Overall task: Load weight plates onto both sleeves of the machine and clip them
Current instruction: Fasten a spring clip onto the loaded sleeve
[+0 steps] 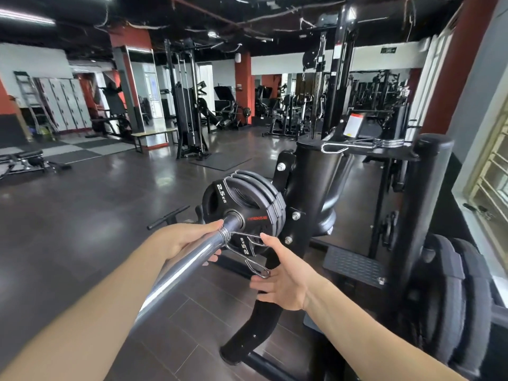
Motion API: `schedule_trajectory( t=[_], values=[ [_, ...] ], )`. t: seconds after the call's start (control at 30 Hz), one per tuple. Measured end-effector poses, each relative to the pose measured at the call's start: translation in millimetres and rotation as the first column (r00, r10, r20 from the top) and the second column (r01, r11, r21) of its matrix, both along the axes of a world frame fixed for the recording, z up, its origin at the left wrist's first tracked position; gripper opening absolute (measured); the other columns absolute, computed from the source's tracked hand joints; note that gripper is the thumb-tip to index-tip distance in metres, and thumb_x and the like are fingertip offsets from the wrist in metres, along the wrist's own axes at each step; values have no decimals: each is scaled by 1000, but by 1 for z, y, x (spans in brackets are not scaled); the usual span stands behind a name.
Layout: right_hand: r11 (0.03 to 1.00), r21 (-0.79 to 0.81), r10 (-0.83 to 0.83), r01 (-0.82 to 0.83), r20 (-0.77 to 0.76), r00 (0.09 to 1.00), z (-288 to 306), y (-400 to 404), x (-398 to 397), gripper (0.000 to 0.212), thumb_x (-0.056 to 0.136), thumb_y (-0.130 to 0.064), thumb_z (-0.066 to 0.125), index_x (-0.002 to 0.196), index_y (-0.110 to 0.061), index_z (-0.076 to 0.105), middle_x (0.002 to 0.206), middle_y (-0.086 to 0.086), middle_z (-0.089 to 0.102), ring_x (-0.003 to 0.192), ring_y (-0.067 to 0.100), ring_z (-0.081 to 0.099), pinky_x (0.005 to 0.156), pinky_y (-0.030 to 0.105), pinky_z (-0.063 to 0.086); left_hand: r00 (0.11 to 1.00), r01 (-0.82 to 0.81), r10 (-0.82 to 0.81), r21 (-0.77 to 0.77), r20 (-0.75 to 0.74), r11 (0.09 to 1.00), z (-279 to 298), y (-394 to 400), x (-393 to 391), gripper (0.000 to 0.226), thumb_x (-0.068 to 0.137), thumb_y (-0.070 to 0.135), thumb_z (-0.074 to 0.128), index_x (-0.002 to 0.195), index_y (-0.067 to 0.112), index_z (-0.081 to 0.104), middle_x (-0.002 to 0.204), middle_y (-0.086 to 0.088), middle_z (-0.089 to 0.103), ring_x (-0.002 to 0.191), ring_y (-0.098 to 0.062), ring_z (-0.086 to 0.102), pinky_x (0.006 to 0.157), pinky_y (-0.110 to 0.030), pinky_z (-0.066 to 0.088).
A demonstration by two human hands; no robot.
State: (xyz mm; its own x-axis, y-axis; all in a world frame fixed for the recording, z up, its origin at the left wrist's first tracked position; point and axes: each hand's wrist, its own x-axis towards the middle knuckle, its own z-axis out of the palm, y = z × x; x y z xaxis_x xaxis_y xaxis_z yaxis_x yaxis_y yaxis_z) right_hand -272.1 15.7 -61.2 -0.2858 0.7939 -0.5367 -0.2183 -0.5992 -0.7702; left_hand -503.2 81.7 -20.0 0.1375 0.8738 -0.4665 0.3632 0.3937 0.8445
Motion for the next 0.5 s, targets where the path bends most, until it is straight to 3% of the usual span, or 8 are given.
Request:
schedule_trajectory(
  t=[0.07, 0.13, 0.27, 0.37, 0.5],
  values=[
    [999, 10, -54, 53, 43, 998, -2, 0, -2, 89, 71, -60, 77, 137, -8, 47, 128, 19, 58, 109, 34, 68, 103, 47, 43, 1000, 15, -15, -13, 28, 1000, 3, 2, -1, 61, 92, 53, 61, 121, 0, 67, 119, -23, 71, 99, -31, 71, 82, -38, 59],
    [996, 26, -88, 86, 57, 995, -3, 1, -6, 67, 77, -53, 71, 128, -14, 53, 127, 16, 59, 99, 31, 73, 111, 47, 38, 997, 4, -1, -40, 74, 999, 5, 6, -3, 62, 90, 51, 66, 124, -1, 67, 119, -23, 71, 97, -31, 71, 70, -35, 62],
    [983, 56, -176, 174, 26, 984, 1, 5, -8, 60, 79, -46, 71, 130, -18, 55, 130, 13, 58, 86, 28, 77, 115, 46, 31, 987, -35, 48, -87, 151, 996, 1, 14, 0, 61, 88, 48, 68, 121, -4, 67, 109, -20, 73, 83, -27, 74, 58, -30, 59],
    [973, 60, -219, 222, -51, 974, 8, 10, -4, 42, 82, -38, 71, 120, -25, 60, 131, 10, 58, 84, 29, 78, 118, 46, 29, 986, -15, 31, -100, 165, 995, -1, 24, 6, 57, 90, 48, 65, 116, -2, 68, 105, -19, 71, 77, -25, 73, 55, -28, 59],
    [968, 55, -244, 246, -48, 969, 13, 20, 4, 23, 85, -33, 70, 105, -25, 62, 112, 5, 66, 76, 22, 77, 115, 46, 37, 993, 19, -4, -119, 122, 993, 1, 41, 10, 55, 91, 52, 63, 108, 1, 70, 93, -16, 73, 68, -21, 73, 55, -27, 59]
  ],
)
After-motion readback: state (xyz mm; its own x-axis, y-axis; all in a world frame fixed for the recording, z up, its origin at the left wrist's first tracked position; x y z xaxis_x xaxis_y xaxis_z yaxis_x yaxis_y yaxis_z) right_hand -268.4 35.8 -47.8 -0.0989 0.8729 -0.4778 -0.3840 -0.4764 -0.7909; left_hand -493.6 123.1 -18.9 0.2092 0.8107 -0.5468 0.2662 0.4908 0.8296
